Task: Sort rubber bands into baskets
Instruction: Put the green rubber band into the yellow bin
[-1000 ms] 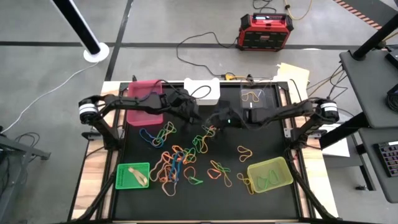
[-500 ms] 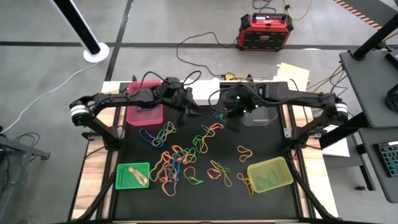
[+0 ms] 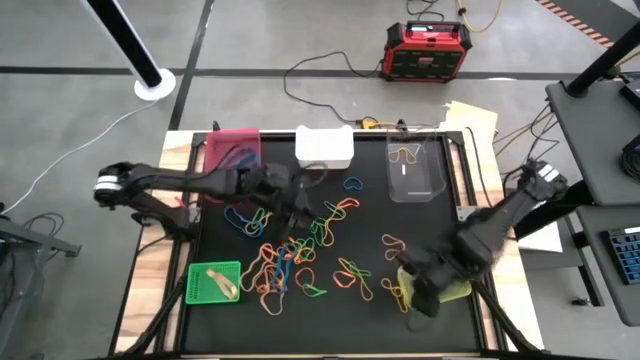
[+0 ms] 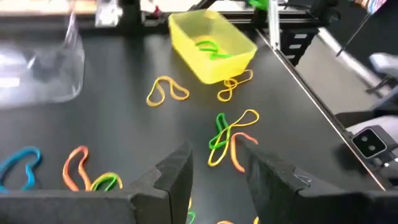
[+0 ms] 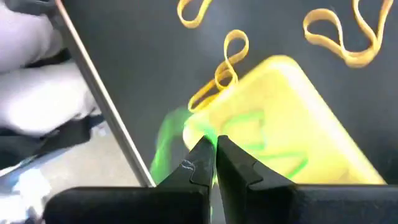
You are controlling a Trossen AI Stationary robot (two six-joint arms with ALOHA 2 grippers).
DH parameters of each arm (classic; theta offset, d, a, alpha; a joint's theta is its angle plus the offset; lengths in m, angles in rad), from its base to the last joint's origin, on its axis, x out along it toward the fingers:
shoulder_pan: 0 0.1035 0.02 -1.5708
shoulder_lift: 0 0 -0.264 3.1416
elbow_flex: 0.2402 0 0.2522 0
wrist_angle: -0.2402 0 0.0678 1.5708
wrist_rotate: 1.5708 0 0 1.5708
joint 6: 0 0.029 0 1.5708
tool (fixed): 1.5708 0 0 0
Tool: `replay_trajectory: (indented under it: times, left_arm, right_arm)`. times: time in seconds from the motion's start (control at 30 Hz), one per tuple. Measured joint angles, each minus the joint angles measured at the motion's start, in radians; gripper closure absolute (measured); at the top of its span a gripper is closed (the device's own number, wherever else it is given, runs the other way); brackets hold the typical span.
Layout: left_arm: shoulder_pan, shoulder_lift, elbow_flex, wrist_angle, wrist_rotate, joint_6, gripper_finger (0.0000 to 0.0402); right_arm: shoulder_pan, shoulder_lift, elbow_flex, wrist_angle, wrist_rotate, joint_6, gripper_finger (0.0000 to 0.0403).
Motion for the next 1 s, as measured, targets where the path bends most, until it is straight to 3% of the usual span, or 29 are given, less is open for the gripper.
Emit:
replay_trajectory:
  times: [0.13, 0.2, 0.47, 0.7, 1.0]
  left_arm:
    - [-0.127, -0.033, -0.001, 0.001, -0.146, 0.0, 0.0277]
    - [-0.164, -0.039, -0.001, 0.001, -0.208, -0.001, 0.0277]
    - [-0.188, -0.041, -0.002, -0.004, -0.228, 0.04, 0.0277]
    - [-0.188, -0.037, -0.002, -0.004, -0.229, 0.039, 0.0277]
    - [-0.184, -0.031, -0.003, -0.018, -0.296, 0.047, 0.0277]
  right_arm:
    - [0.147, 0.009, -0.062, -0.017, 0.23, 0.211, 0.0394]
    - [0.186, 0.014, -0.11, -0.041, 0.28, 0.3, 0.0394]
    - [0.167, 0.006, -0.309, -0.036, 0.244, 0.354, 0.0394]
    - [0.138, -0.023, -0.359, -0.03, 0.241, 0.343, 0.039]
    - [0.136, -0.055, -0.349, 0.003, 0.139, 0.396, 0.0293]
